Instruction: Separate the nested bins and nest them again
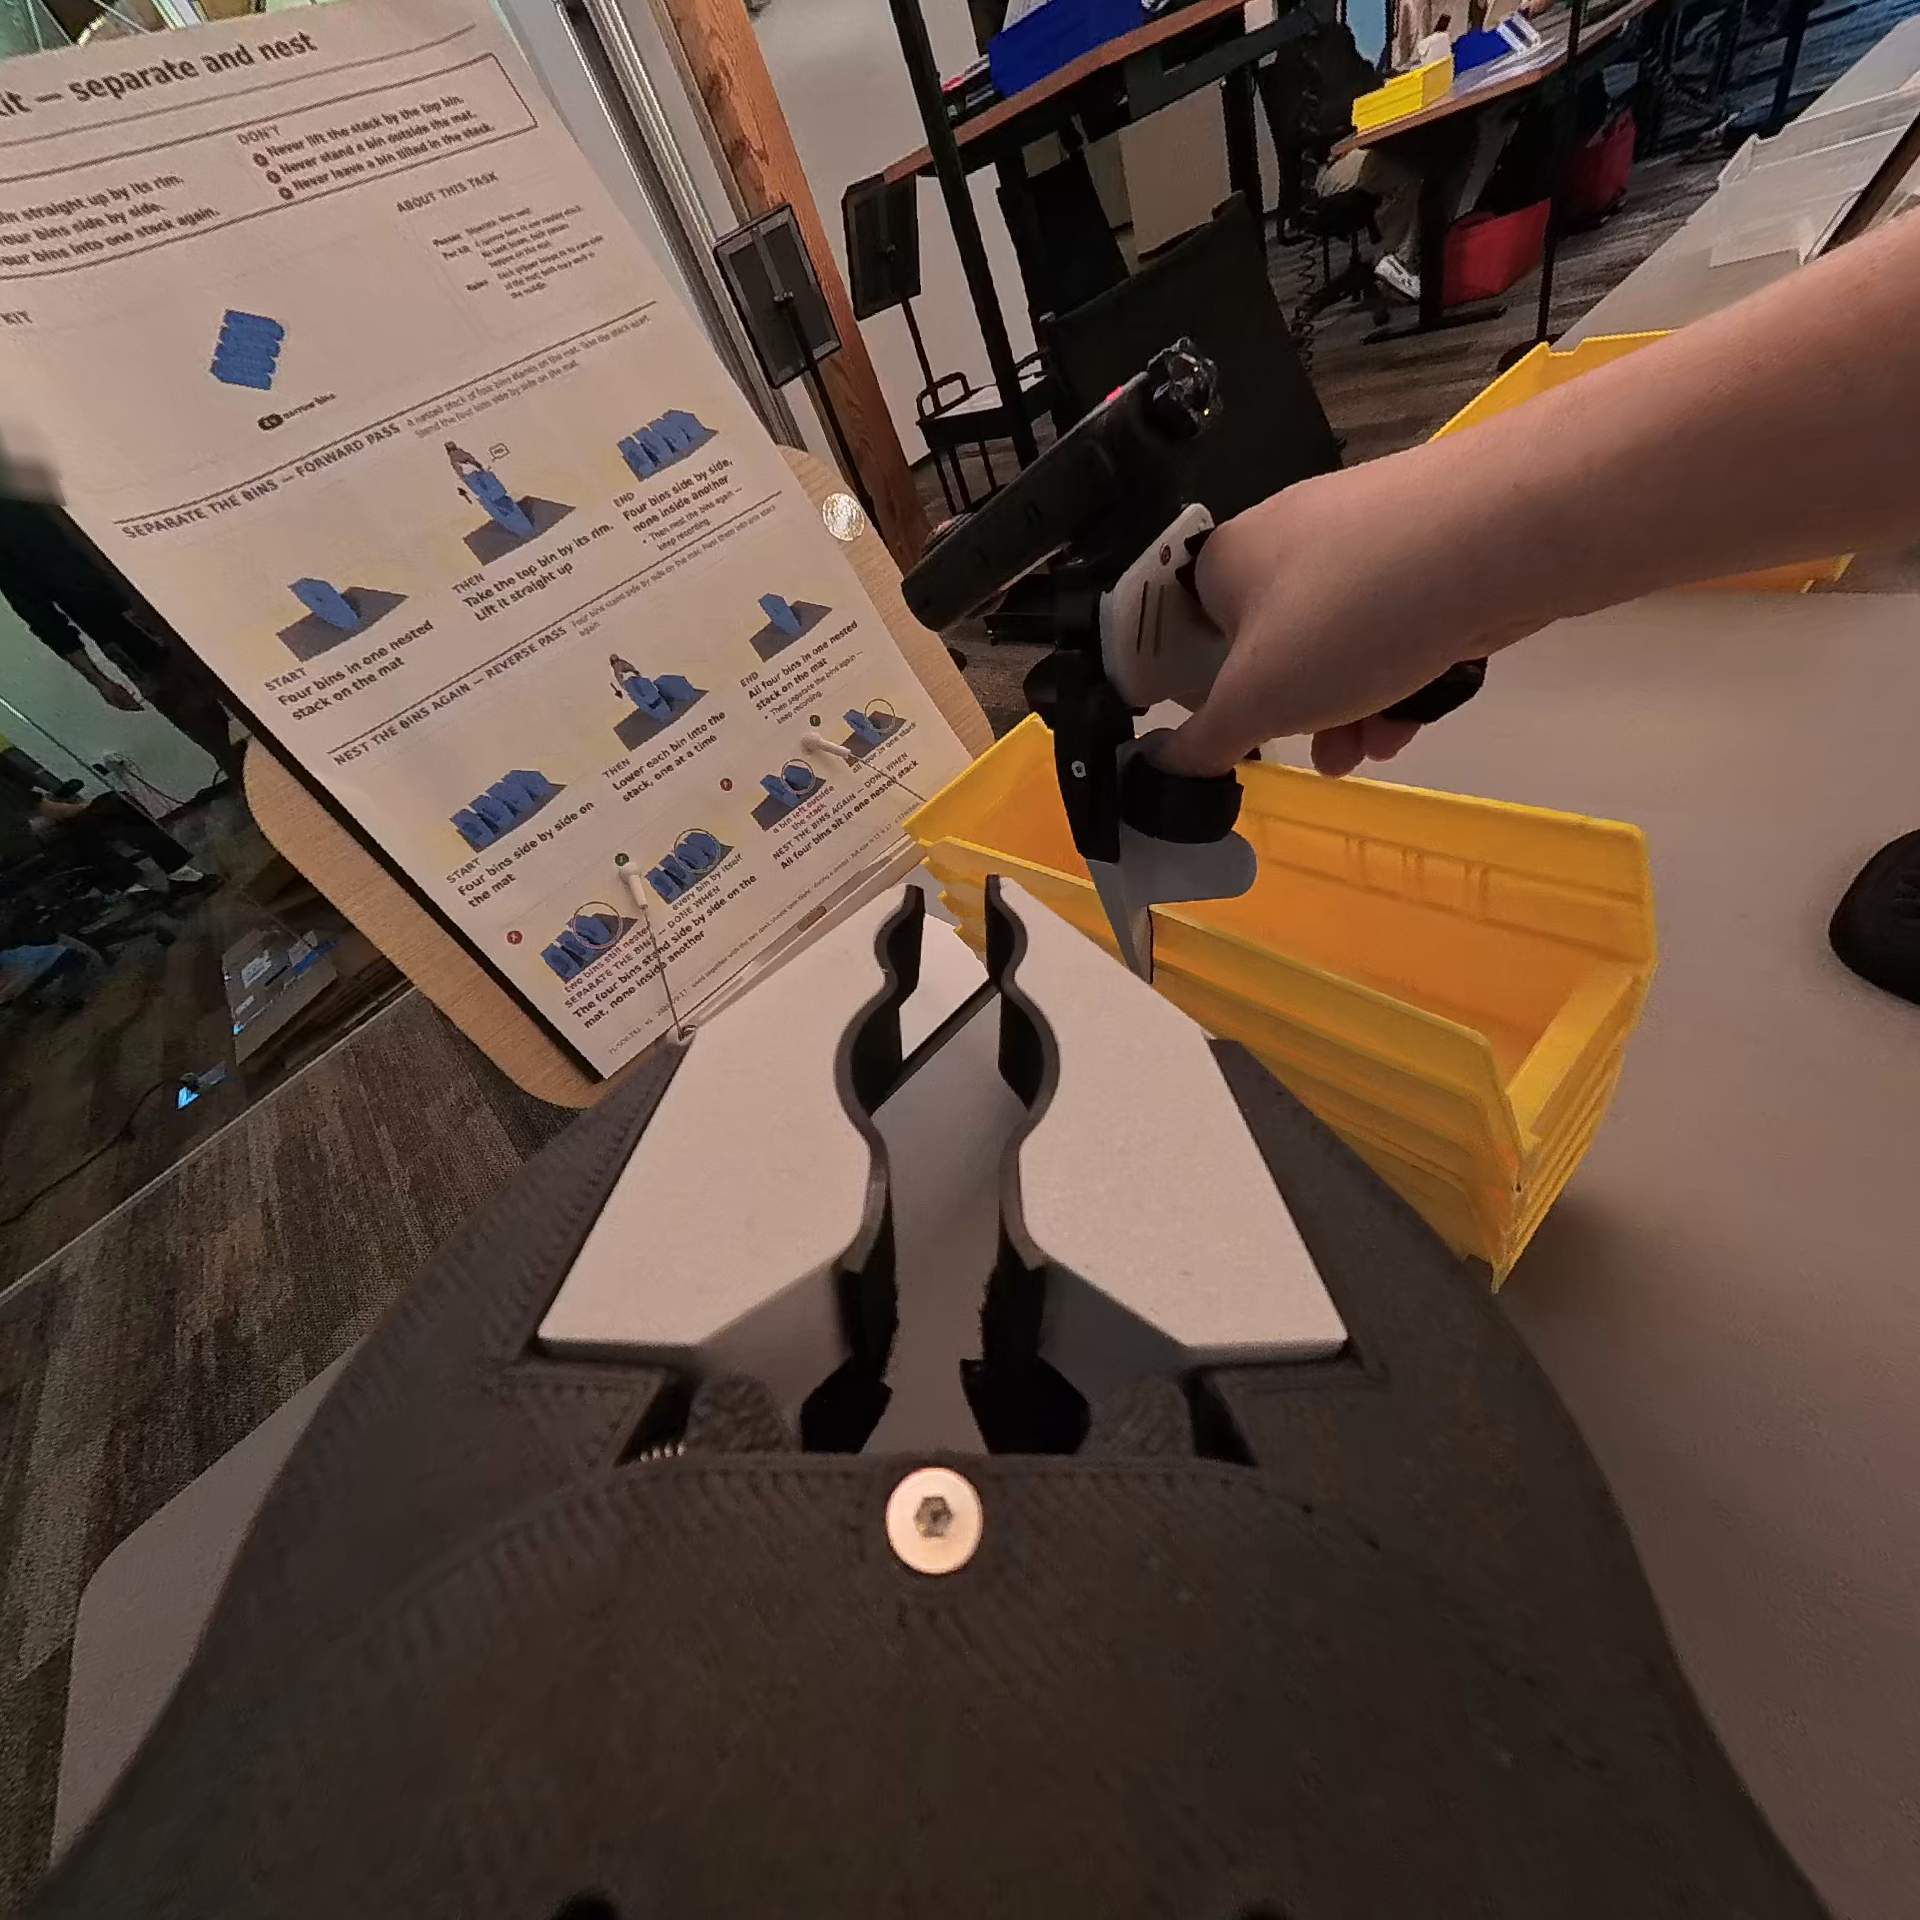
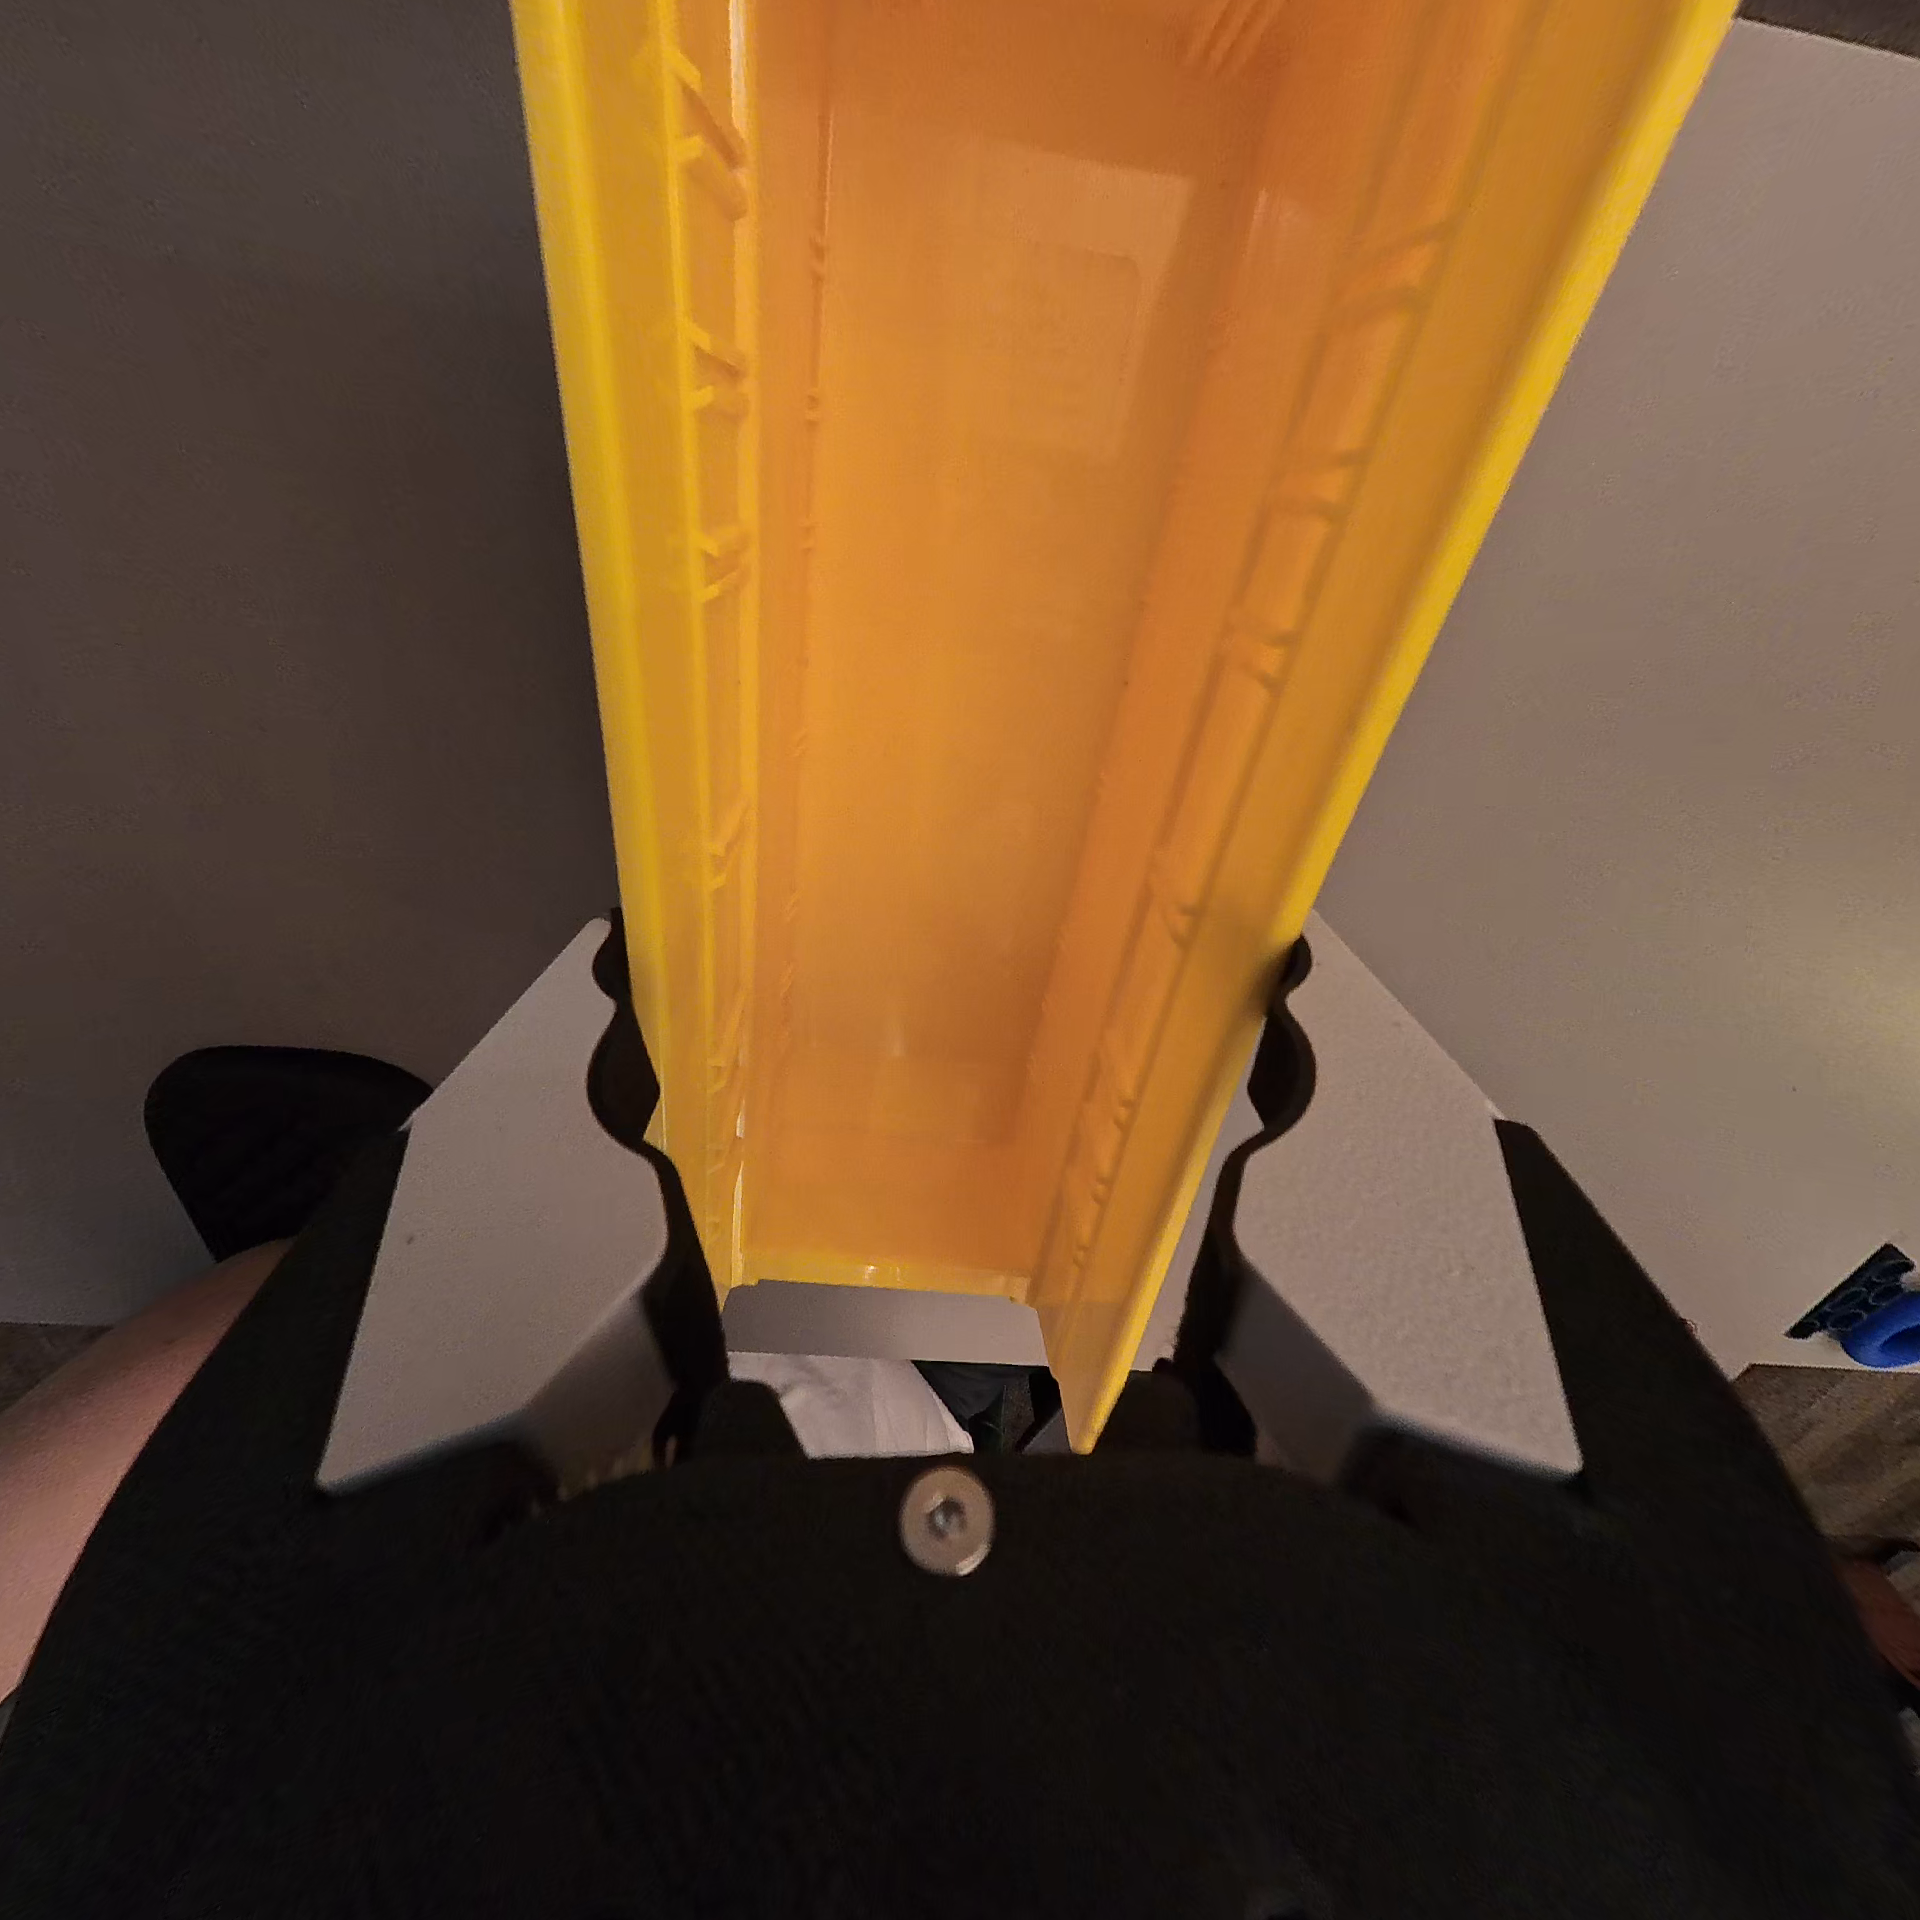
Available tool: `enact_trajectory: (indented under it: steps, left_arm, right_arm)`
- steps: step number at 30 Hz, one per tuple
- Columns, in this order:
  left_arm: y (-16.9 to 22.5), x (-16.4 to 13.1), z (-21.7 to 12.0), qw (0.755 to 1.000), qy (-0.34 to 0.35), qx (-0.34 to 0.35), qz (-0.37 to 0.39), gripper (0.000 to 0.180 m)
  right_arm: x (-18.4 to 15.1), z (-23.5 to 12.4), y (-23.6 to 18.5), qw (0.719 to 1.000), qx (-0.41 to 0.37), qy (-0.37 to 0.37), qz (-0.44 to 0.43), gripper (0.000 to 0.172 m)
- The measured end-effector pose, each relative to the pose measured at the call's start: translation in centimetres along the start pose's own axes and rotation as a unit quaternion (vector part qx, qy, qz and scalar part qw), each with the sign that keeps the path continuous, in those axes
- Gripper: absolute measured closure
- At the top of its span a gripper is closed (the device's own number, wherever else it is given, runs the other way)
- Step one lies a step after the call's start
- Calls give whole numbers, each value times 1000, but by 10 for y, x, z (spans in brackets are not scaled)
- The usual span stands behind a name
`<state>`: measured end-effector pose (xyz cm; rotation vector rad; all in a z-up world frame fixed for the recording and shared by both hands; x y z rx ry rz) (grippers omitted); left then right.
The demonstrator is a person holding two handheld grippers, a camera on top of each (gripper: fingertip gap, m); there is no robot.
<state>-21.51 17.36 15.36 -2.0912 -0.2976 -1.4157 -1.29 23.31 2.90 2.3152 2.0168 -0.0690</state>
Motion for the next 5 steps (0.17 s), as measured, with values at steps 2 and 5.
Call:
enact_trajectory:
  steps: [2,5]
  left_arm:
    - [0,0,0,1000,-1,0,-1,170]
    - [0,0,0,1000,-1,0,0,170]
  right_arm:
    - [0,0,0,1000,0,-1,-1,52]
    - [0,-1,0,1000,0,0,-1,52]
Point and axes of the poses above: each gripper's, where its closed fingertips meet, z out along the fingers, x out of its top, y = z × x across the jaws, the point moved 5 cm from there along -z, back along the fingers, and after that the axes turned 6 degrees about -y, right-handed, at the moved point
